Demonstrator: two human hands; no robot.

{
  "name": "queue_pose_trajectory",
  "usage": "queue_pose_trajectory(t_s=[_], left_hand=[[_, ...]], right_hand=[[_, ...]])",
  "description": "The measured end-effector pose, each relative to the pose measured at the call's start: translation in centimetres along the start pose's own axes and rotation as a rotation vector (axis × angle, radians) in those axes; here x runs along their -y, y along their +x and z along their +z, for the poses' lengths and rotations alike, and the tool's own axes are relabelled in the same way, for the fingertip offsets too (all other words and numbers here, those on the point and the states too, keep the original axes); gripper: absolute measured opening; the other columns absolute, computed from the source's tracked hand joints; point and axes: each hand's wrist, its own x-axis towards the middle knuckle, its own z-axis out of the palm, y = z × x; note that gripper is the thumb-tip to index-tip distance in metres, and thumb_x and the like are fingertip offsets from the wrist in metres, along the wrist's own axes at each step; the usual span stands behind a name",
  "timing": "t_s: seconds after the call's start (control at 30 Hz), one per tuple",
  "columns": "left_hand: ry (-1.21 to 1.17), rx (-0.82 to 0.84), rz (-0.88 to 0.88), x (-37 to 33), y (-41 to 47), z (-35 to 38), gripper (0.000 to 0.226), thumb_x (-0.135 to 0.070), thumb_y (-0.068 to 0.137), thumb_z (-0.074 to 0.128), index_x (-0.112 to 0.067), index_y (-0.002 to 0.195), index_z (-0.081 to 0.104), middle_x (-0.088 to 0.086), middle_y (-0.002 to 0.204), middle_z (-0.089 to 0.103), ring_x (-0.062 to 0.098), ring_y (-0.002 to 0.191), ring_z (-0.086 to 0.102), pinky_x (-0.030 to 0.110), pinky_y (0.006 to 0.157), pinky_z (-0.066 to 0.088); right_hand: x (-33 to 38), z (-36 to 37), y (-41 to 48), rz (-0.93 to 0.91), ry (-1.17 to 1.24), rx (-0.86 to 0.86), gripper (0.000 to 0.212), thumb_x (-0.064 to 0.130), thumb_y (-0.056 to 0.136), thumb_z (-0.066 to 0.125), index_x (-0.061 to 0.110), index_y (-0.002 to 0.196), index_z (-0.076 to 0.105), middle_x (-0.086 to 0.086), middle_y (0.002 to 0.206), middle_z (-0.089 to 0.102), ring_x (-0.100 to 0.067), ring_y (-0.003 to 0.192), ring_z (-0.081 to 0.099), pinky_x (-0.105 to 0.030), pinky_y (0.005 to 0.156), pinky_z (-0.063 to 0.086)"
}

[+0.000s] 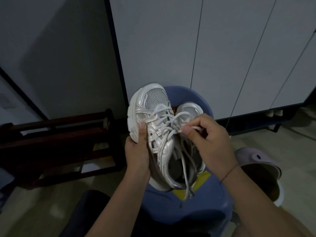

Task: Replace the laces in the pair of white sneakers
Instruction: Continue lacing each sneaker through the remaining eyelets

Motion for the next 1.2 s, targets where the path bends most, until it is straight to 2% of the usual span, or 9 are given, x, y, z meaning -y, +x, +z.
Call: queue_pose_trajectory(t_s=[0.2, 0.37, 0.53, 0.63, 0.73, 0.9, 1.0, 1.13, 1.2], left_hand=[[-0.066, -0.018, -0.015, -0.2, 0.1, 0.1, 0.044, -0.046, 0.088, 0.062, -0.015, 0.119, 0.063, 0.0, 0.105, 0.073, 0.009, 0.087, 0.071, 0.018, 0.063, 0.056], [-0.024, -0.071, 0.014, 0.7, 0.5, -0.1, 0.057, -0.053, 0.081, 0.065, -0.013, 0.122, 0.059, 0.003, 0.113, 0.07, 0.016, 0.099, 0.069, 0.031, 0.081, 0.056], [0.052, -0.097, 0.129, 0.8, 0.3, 0.1, 0.055, -0.058, 0.072, 0.066, -0.016, 0.106, 0.057, 0.001, 0.107, 0.068, 0.014, 0.097, 0.066, 0.029, 0.082, 0.054], [0.103, -0.065, 0.183, 1.0, -0.4, 0.3, 0.04, -0.055, 0.072, 0.065, -0.023, 0.092, 0.052, -0.003, 0.1, 0.065, 0.007, 0.09, 0.063, 0.023, 0.073, 0.05], [0.136, -0.035, 0.218, 1.3, -0.8, 0.4, 0.047, -0.058, 0.066, 0.066, -0.022, 0.093, 0.052, -0.003, 0.1, 0.065, 0.007, 0.091, 0.064, 0.025, 0.075, 0.051], [0.159, -0.048, 0.25, 1.3, -0.9, 0.3, 0.049, -0.058, 0.067, 0.066, -0.02, 0.095, 0.05, -0.004, 0.101, 0.064, 0.006, 0.091, 0.062, 0.023, 0.077, 0.05], [0.146, -0.111, 0.219, 1.6, -0.2, 0.2, 0.046, -0.056, 0.075, 0.067, -0.02, 0.1, 0.052, -0.005, 0.103, 0.064, 0.006, 0.093, 0.063, 0.026, 0.08, 0.051], [0.092, -0.246, 0.137, 1.8, 1.2, -0.4, 0.085, -0.075, 0.06, 0.07, -0.009, 0.113, 0.059, 0.006, 0.108, 0.07, 0.021, 0.096, 0.068, 0.045, 0.092, 0.055], [0.064, -0.273, 0.104, 1.8, 1.5, -0.6, 0.098, -0.081, 0.048, 0.07, -0.008, 0.113, 0.06, 0.009, 0.108, 0.07, 0.024, 0.095, 0.069, 0.047, 0.091, 0.056]], right_hand=[[-0.5, -0.3, 0.5, 0.425, 0.601, -0.155, 0.018, 0.028, 0.08, 0.062, 0.013, 0.07, 0.06, 0.004, 0.057, 0.046, -0.005, 0.054, 0.039, -0.017, 0.054, 0.037], [0.1, -0.8, 0.0, 0.266, 0.035, -0.271, 0.012, 0.029, 0.083, 0.069, 0.024, 0.075, 0.062, 0.001, 0.074, 0.065, -0.01, 0.069, 0.059, -0.02, 0.063, 0.049], [1.7, 0.3, -0.6, 0.269, -0.007, -0.094, 0.031, 0.037, 0.083, 0.066, 0.009, 0.069, 0.066, -0.003, 0.069, 0.067, -0.011, 0.06, 0.058, -0.012, 0.053, 0.043], [1.0, 0.9, -0.6, 0.358, -0.013, -0.05, 0.048, 0.04, 0.083, 0.066, -0.005, 0.069, 0.061, -0.005, 0.051, 0.053, -0.011, 0.046, 0.042, -0.017, 0.045, 0.035], [0.1, 0.5, -0.2, 0.461, 0.055, -0.038, 0.039, 0.035, 0.082, 0.07, -0.003, 0.072, 0.067, 0.008, 0.043, 0.044, -0.004, 0.041, 0.035, -0.02, 0.046, 0.034], [-0.2, 0.3, -0.2, 0.567, 0.323, 0.004, 0.016, 0.015, 0.085, 0.067, 0.002, 0.078, 0.07, 0.007, 0.043, 0.041, -0.006, 0.039, 0.03, -0.016, 0.04, 0.029], [0.5, 0.5, -0.5, 0.433, 0.417, 0.046, 0.011, 0.01, 0.087, 0.062, 0.008, 0.078, 0.067, 0.007, 0.045, 0.042, -0.007, 0.042, 0.033, -0.018, 0.044, 0.031], [1.9, 1.1, -1.1, 0.068, 0.326, 0.29, 0.006, 0.012, 0.085, 0.066, 0.013, 0.079, 0.066, 0.007, 0.064, 0.06, -0.002, 0.058, 0.052, -0.014, 0.059, 0.044], [1.8, 1.3, -1.3, 0.037, 0.255, 0.386, 0.006, 0.015, 0.085, 0.067, 0.013, 0.079, 0.066, 0.009, 0.073, 0.063, -0.002, 0.068, 0.056, -0.014, 0.066, 0.045]])
